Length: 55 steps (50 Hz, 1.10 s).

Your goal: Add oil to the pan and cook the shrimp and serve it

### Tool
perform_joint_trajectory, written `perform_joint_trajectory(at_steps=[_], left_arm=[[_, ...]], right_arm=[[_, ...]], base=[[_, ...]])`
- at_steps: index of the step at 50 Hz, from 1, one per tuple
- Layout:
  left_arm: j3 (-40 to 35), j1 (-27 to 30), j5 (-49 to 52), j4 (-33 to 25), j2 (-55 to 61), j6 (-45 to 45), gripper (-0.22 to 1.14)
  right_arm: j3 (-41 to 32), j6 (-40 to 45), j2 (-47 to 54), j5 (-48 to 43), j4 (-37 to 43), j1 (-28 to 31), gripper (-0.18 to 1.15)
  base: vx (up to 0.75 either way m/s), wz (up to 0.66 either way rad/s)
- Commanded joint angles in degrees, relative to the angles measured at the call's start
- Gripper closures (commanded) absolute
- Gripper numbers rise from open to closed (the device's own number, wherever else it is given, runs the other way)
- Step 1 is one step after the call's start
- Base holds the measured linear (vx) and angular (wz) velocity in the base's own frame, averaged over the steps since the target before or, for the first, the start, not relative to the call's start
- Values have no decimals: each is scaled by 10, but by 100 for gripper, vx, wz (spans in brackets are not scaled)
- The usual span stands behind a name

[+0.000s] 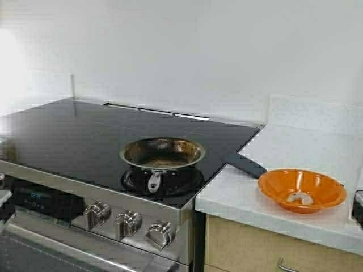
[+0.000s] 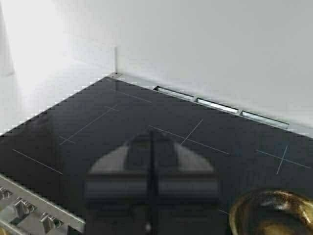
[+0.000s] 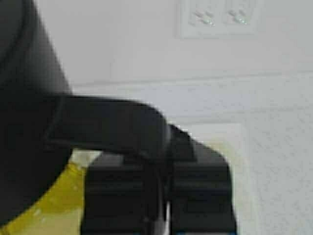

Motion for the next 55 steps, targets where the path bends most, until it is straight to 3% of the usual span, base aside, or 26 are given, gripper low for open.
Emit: perform_joint_trajectory(at_steps=[1,23,41,55], left_arm=[[-4,0,-3,0,2,4,89],[2,1,-4,3,1,12,89],[10,1,-8,2,1,12,89],[6,1,-8,2,1,12,89]], right_arm=[[-76,4,56,1,-7,-15,90],[-296,6,321,-38,-13,-25,90],[-475,40,470,-40,-14,-25,90],[-502,60,503,-34,-14,-24,90]], base=[[0,0],[0,0],[0,0],[0,-1]])
